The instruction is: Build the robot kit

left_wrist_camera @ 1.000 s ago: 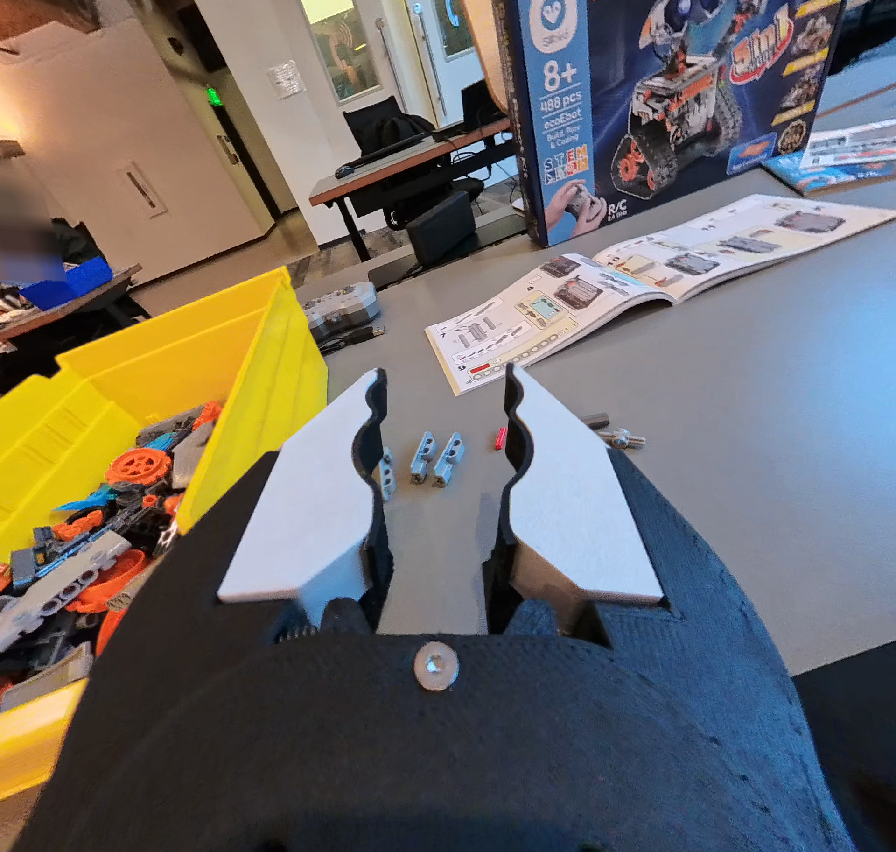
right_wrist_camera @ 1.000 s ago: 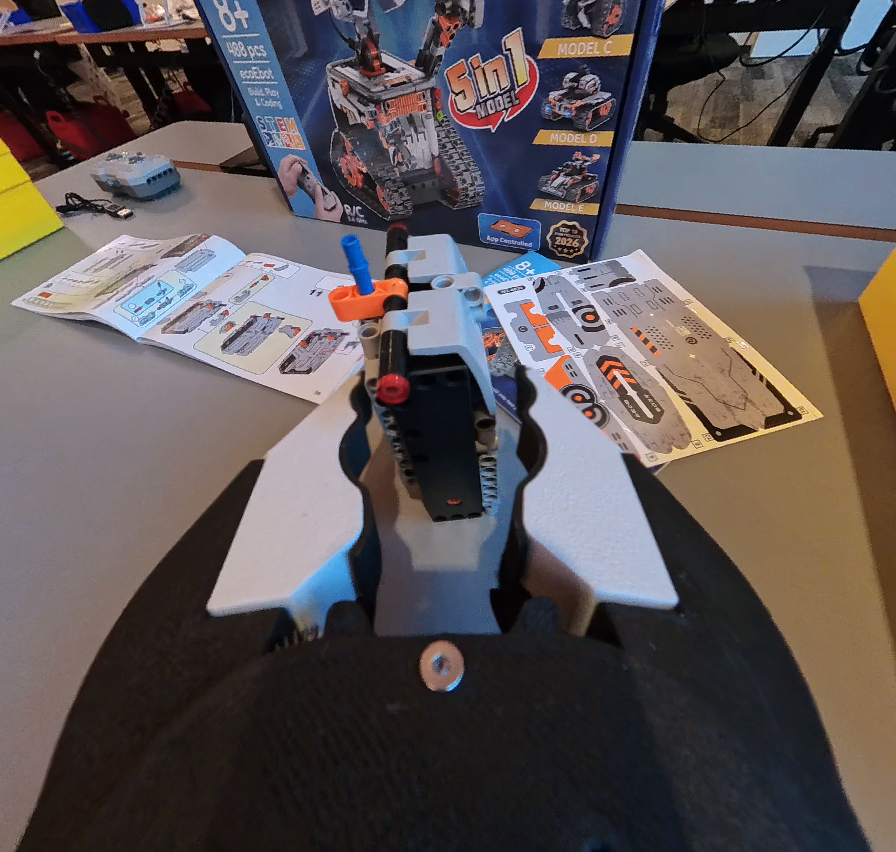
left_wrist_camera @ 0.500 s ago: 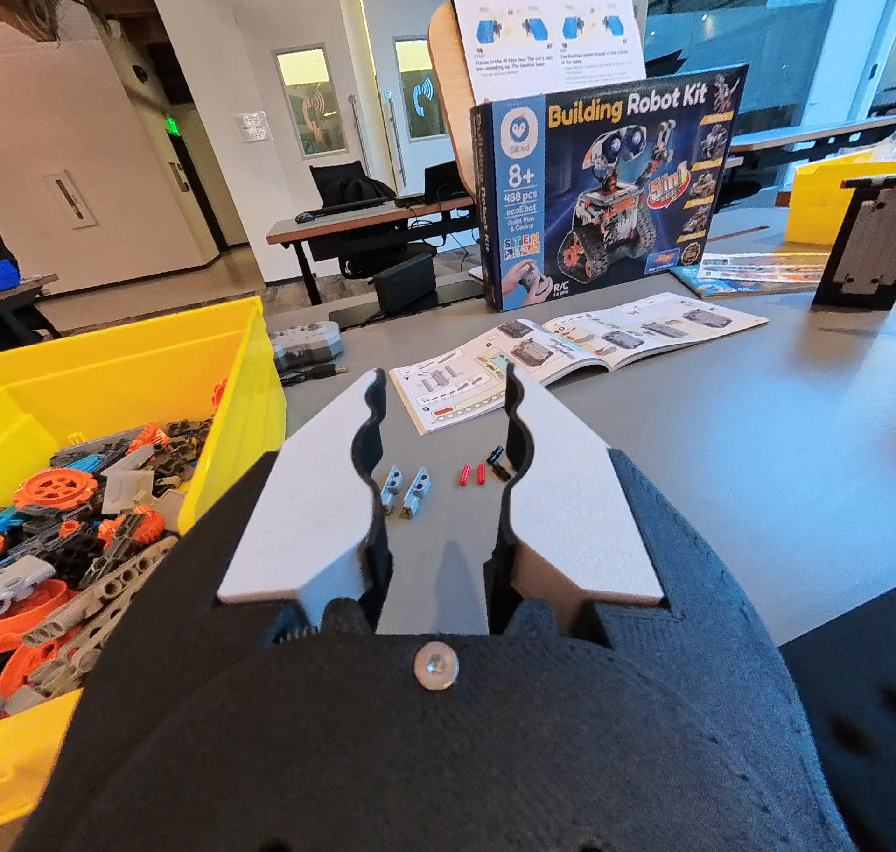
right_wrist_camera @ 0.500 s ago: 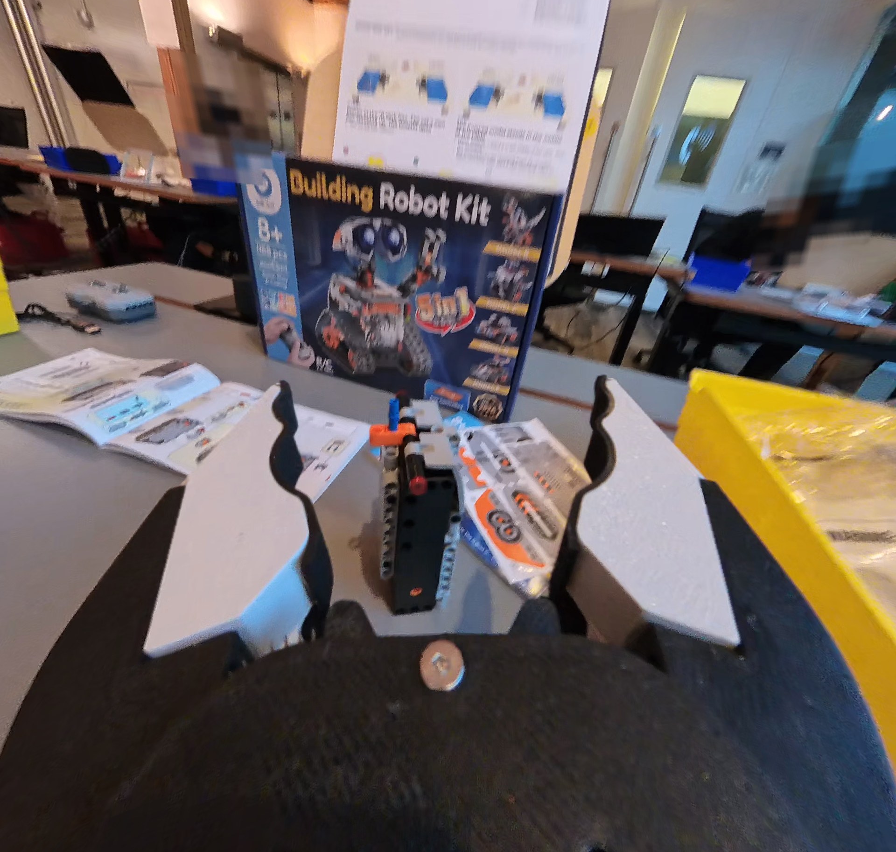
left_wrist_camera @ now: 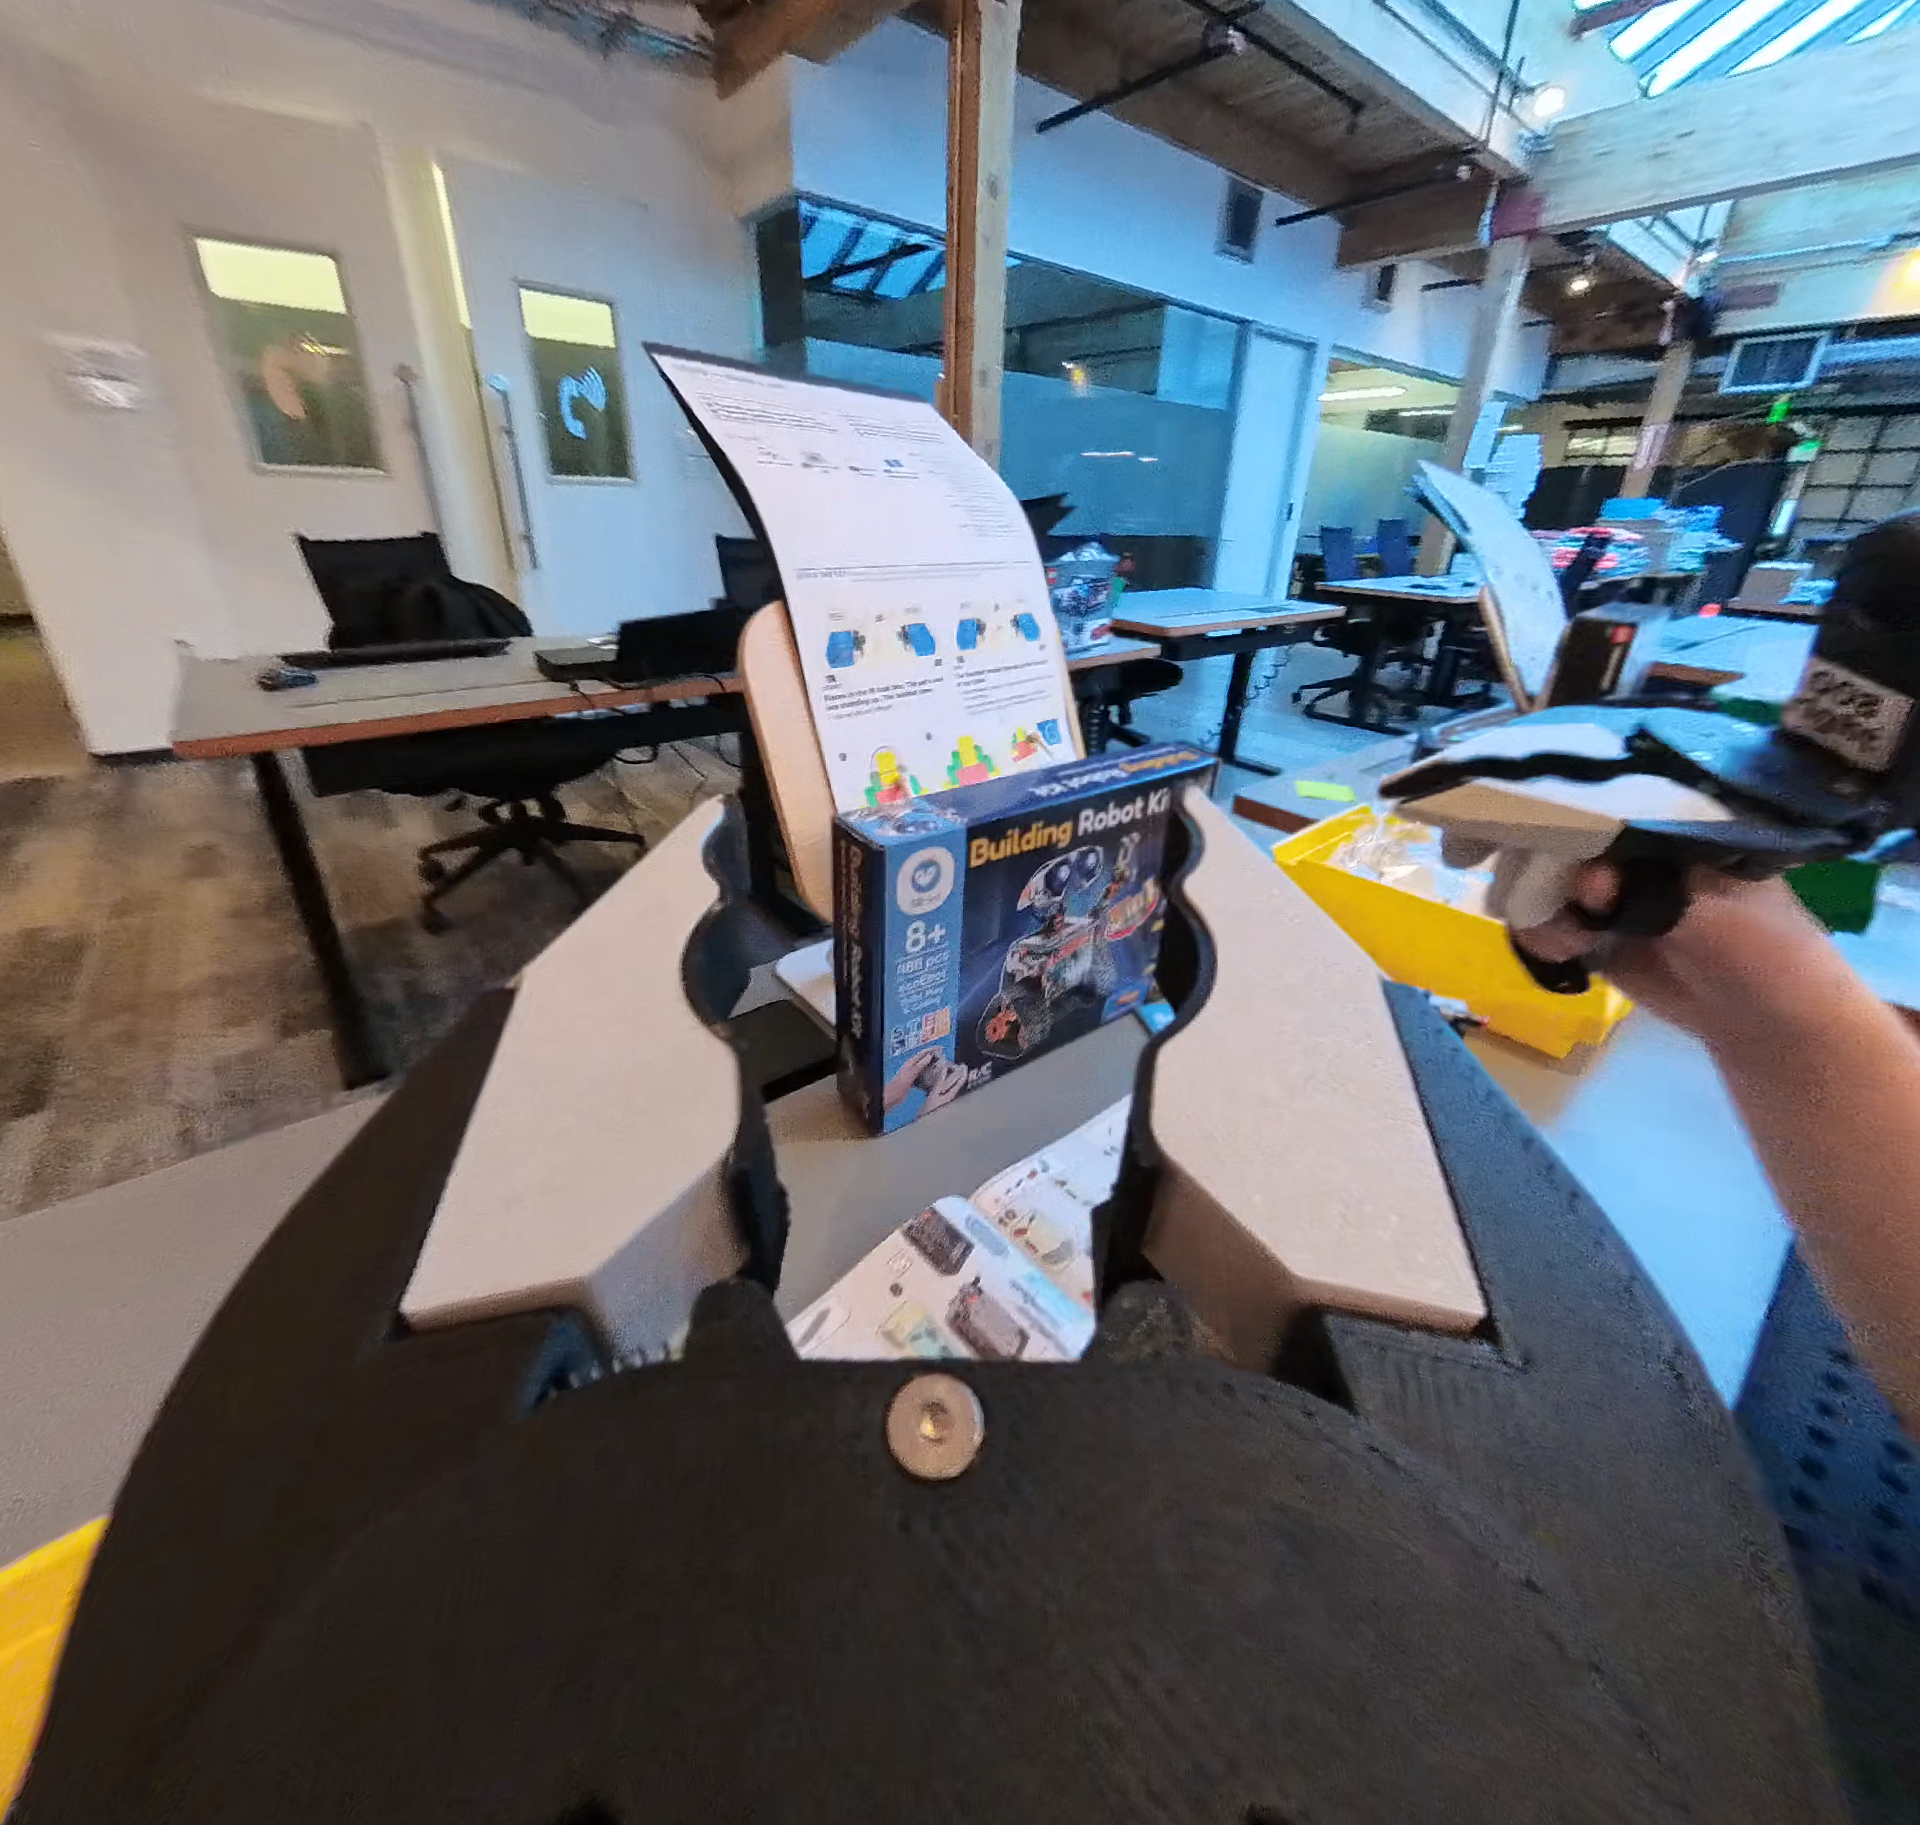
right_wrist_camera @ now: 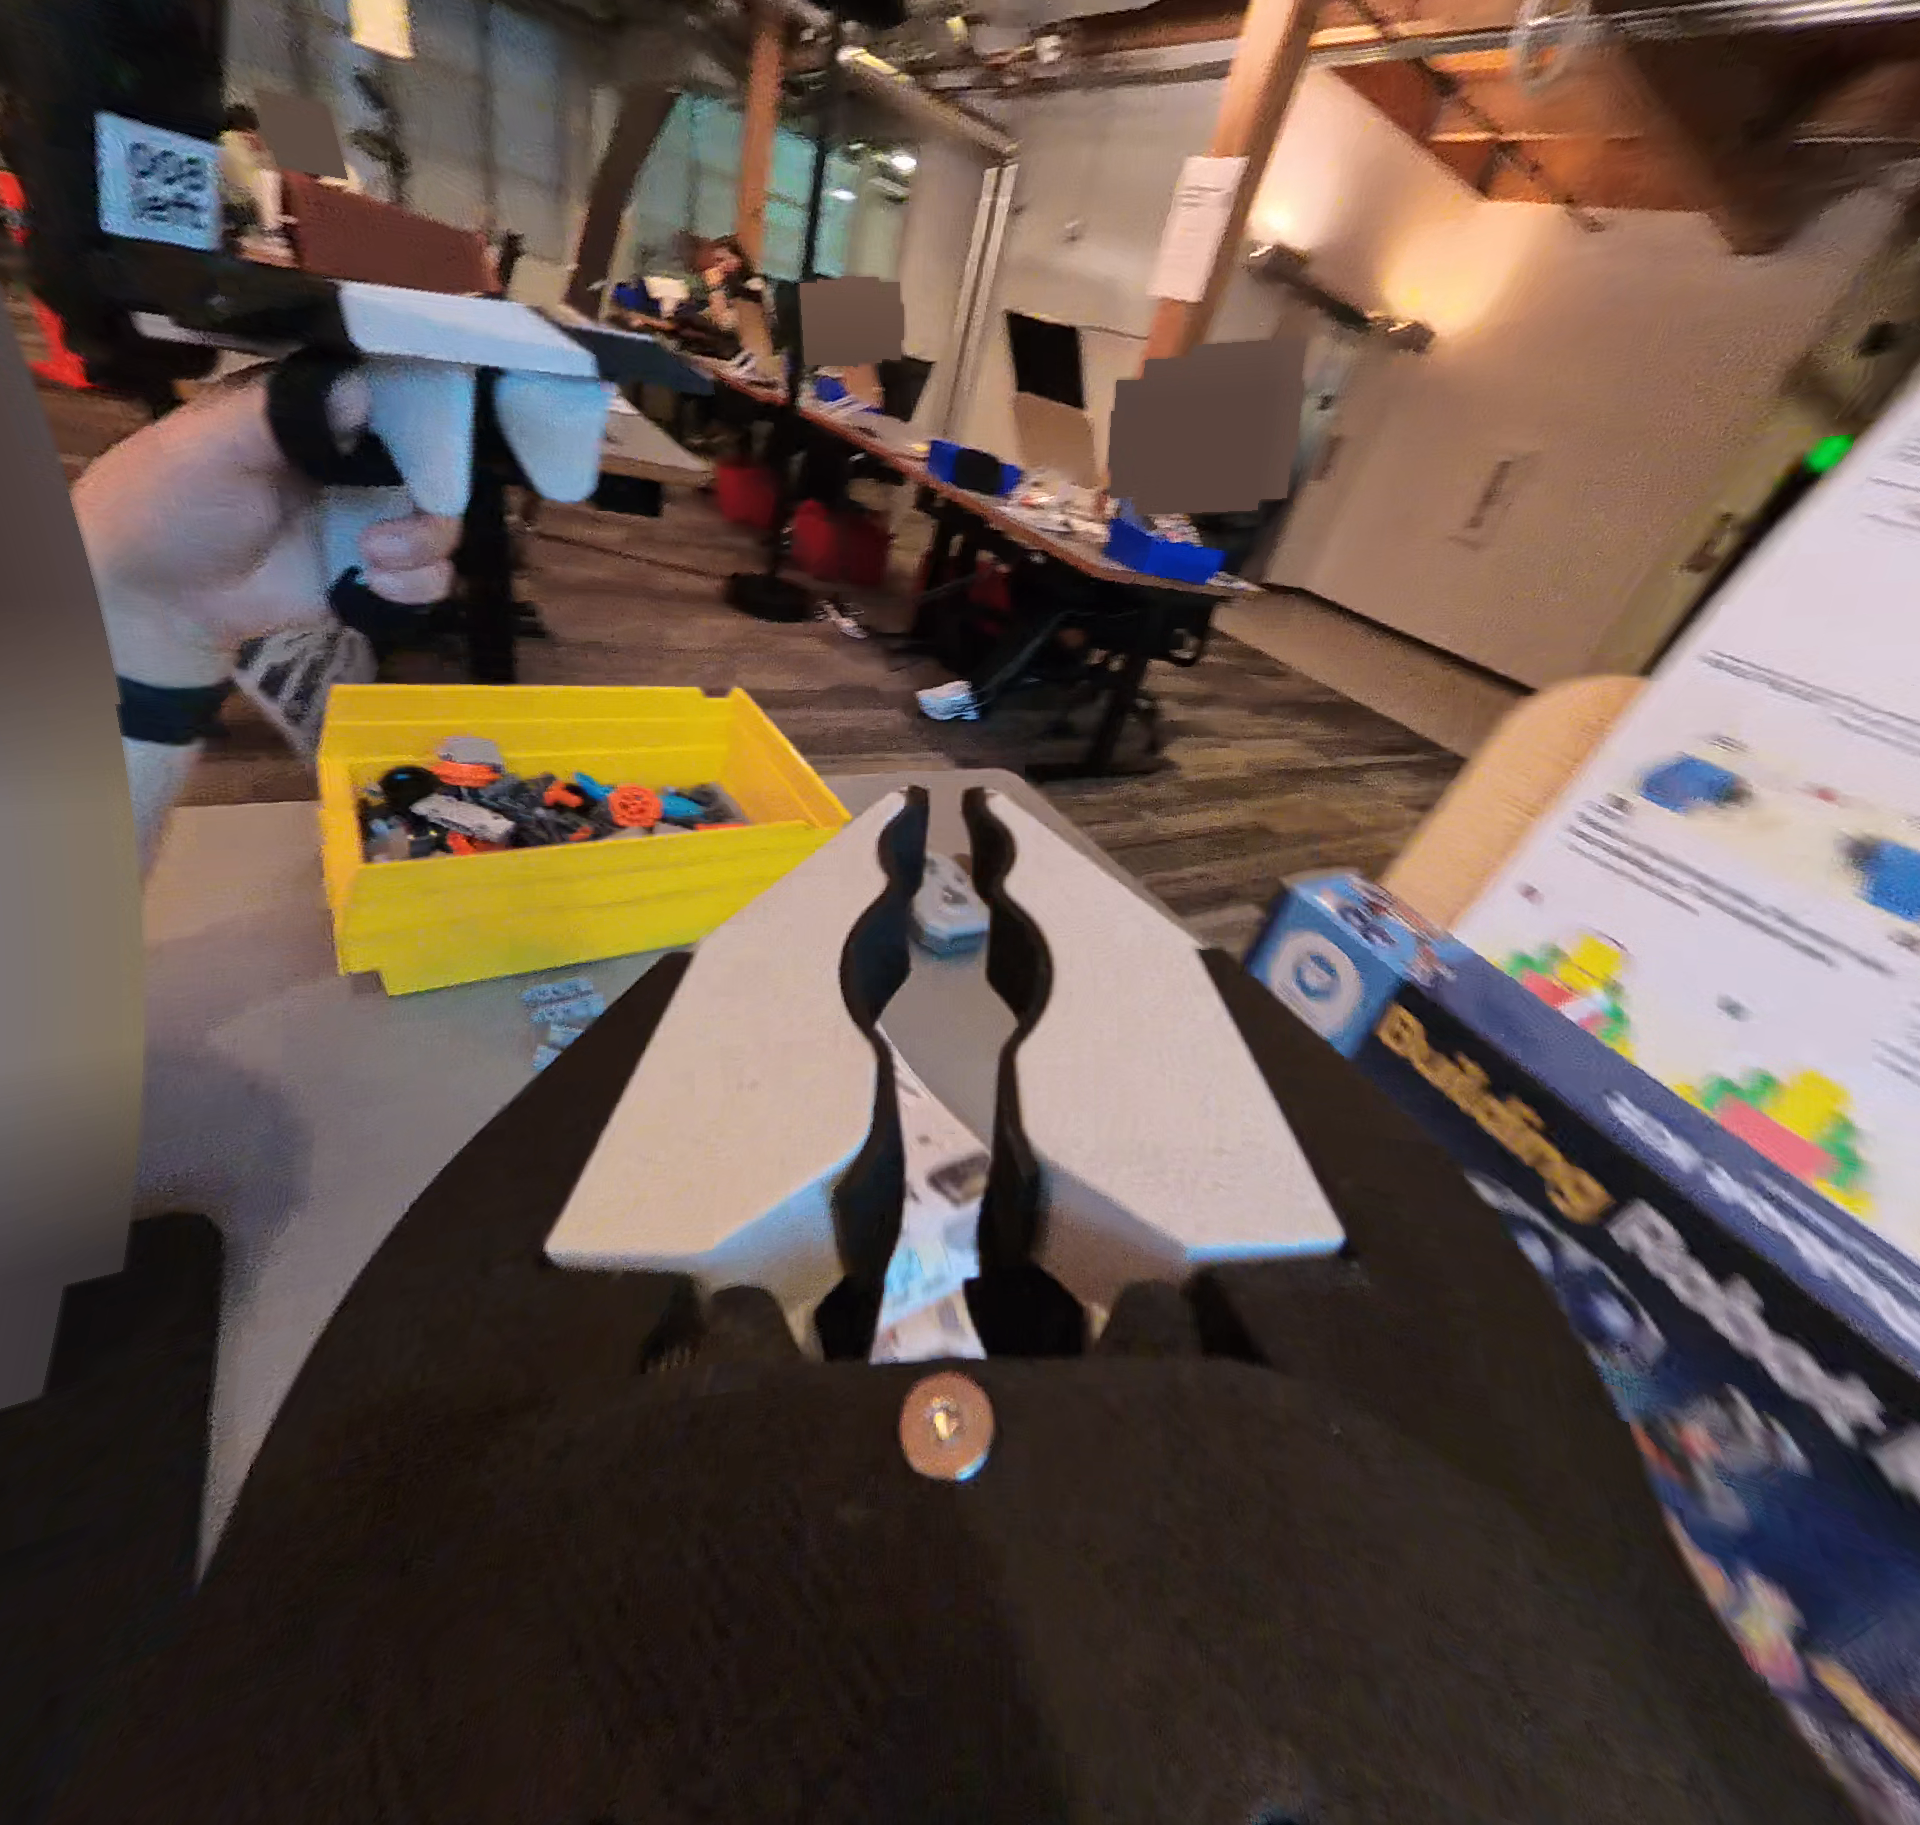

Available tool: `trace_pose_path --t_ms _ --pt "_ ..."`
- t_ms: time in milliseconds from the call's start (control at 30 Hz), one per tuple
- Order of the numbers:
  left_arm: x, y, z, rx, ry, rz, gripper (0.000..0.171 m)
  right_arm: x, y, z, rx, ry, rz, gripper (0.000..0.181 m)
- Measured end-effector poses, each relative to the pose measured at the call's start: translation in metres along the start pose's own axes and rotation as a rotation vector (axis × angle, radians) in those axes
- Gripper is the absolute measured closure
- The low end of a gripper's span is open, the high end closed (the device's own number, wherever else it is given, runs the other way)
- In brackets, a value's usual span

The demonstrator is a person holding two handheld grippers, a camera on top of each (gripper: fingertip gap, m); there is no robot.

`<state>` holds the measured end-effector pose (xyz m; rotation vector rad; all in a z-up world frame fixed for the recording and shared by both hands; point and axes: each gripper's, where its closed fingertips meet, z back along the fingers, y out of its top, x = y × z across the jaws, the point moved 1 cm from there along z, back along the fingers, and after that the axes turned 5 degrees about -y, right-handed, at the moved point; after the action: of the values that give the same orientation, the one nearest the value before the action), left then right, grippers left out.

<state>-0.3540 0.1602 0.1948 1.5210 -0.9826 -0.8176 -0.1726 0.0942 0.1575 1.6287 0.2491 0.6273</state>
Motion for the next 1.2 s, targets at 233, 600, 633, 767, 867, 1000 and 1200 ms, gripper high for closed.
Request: trace_pose_path --t_ms 233,600,633,767,867,1000,1200 --pt "-0.035 -0.019 -0.015 -0.066 0.052 -0.034 0.095 -0.003 -0.017 -0.071 -0.021 0.156 -0.211 0.18" --pt "-0.053 -0.036 -0.034 -0.089 -0.076 0.169 0.129 0.01 -0.069 -0.094 -0.112 0.133 -0.143 0.181" --pt "-0.053 -0.04 -0.035 -0.114 -0.076 0.169 0.131 0.005 -0.074 -0.098 -0.123 0.151 -0.135 0.181" --pt "-0.07 -0.051 -0.023 -0.209 0.01 0.122 0.13 -0.015 -0.104 -0.113 -0.251 0.198 -0.092 0.181" --pt "-0.097 -0.062 -0.005 -0.316 0.179 0.046 0.129 -0.028 -0.121 -0.118 -0.347 0.231 -0.09 0.181" --pt "-0.119 -0.072 0.016 -0.417 0.295 -0.002 0.13 -0.03 -0.141 -0.115 -0.47 0.24 -0.145 0.178" --pt "-0.133 -0.071 0.03 -0.399 0.311 0.057 0.13 -0.067 -0.161 -0.121 -0.527 0.375 -0.113 0.164"
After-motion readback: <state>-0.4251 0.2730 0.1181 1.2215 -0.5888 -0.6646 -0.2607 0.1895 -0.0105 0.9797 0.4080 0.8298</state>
